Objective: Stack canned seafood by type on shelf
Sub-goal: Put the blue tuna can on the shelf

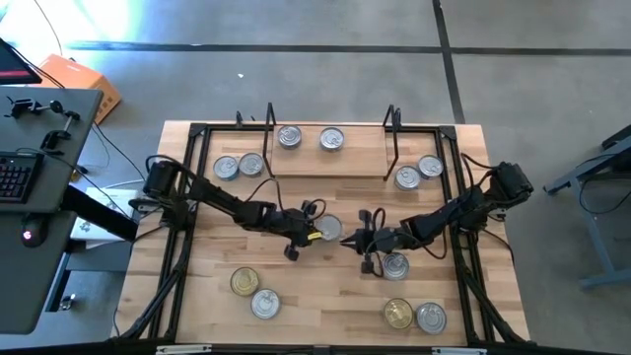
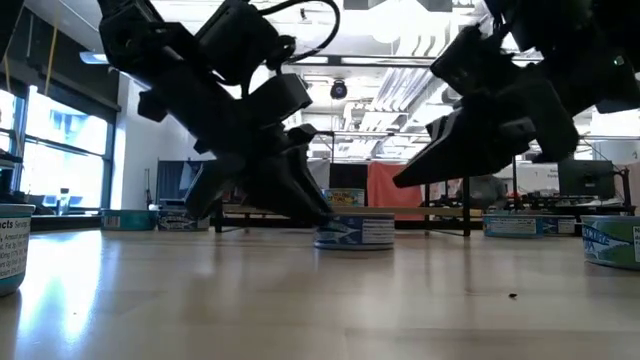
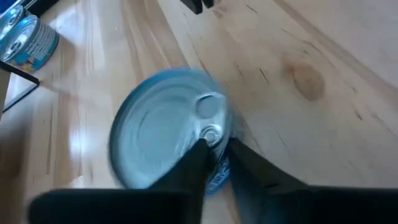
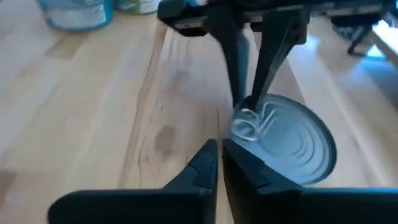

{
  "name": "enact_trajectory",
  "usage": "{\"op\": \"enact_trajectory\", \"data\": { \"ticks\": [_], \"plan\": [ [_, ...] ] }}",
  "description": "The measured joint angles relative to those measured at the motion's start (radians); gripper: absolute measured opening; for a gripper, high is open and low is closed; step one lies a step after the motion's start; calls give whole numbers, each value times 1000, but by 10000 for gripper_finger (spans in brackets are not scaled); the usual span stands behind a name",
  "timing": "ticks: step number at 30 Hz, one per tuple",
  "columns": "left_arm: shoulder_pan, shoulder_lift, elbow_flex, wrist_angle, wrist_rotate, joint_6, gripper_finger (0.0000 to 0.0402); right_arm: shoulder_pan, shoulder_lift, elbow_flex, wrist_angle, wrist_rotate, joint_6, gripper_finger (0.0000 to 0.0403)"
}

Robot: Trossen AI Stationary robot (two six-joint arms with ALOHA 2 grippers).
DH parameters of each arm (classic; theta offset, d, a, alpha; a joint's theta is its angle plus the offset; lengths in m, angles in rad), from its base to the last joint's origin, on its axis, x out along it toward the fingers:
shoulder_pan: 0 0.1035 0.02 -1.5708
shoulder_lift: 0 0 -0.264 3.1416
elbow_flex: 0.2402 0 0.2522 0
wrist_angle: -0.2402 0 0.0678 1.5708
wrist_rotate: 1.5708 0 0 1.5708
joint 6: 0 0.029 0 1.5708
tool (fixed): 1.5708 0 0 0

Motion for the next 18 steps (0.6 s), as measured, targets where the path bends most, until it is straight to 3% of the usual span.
{"op": "enact_trajectory", "data": {
  "ticks": [2,12,18],
  "plan": [
    [0,-10,-3,14,4,-40,9,0,0,7,-2,0,-56,43],
    [8,-53,5,74,20,-193,3,-10,0,90,-99,-6,-368,222],
    [13,-53,33,81,49,-256,1,-16,43,98,-88,84,-537,249]
  ]
}}
